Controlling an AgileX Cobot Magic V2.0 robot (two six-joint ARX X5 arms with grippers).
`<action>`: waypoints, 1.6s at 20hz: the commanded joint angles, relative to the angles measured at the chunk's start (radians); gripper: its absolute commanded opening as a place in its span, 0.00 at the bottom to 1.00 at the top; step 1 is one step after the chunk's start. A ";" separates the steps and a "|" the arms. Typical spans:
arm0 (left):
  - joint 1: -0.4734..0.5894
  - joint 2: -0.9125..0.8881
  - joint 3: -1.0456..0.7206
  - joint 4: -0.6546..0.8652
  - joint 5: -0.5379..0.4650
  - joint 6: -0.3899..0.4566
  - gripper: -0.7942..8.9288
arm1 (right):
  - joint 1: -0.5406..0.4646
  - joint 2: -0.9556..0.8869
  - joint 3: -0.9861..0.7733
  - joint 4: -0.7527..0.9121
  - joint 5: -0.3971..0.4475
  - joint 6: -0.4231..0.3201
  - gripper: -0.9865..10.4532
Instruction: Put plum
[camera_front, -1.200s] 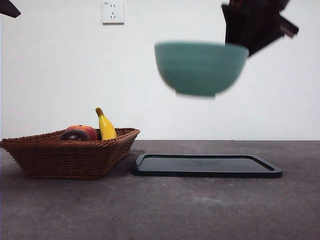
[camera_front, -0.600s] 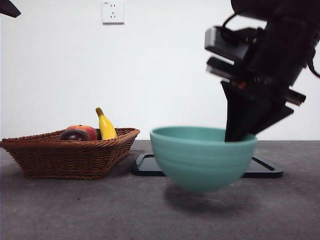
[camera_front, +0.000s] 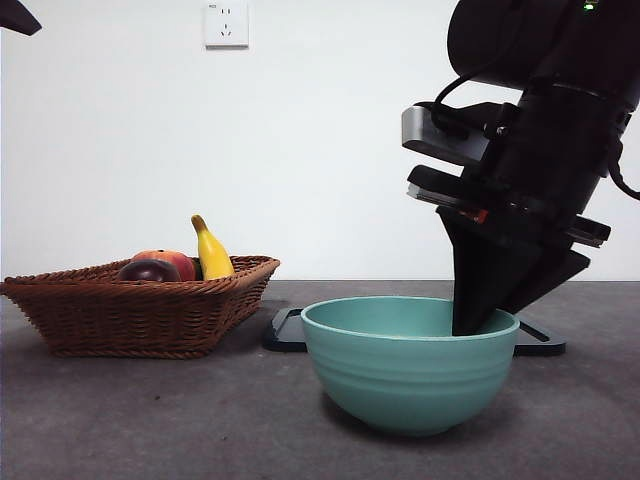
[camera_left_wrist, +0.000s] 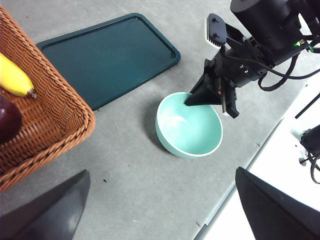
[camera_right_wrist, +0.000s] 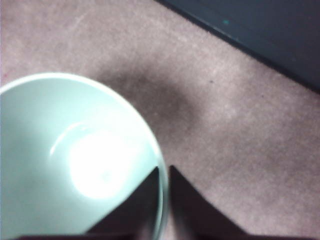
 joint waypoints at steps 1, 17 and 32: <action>-0.004 0.005 0.013 0.009 0.002 0.008 0.56 | 0.008 0.017 0.005 0.003 0.005 0.011 0.29; -0.004 0.005 0.013 0.010 0.002 0.008 0.56 | 0.007 -0.435 0.063 -0.216 0.037 0.028 0.33; -0.004 0.005 0.013 0.002 0.002 -0.003 0.56 | 0.007 -0.739 0.063 -0.452 -0.111 0.038 0.33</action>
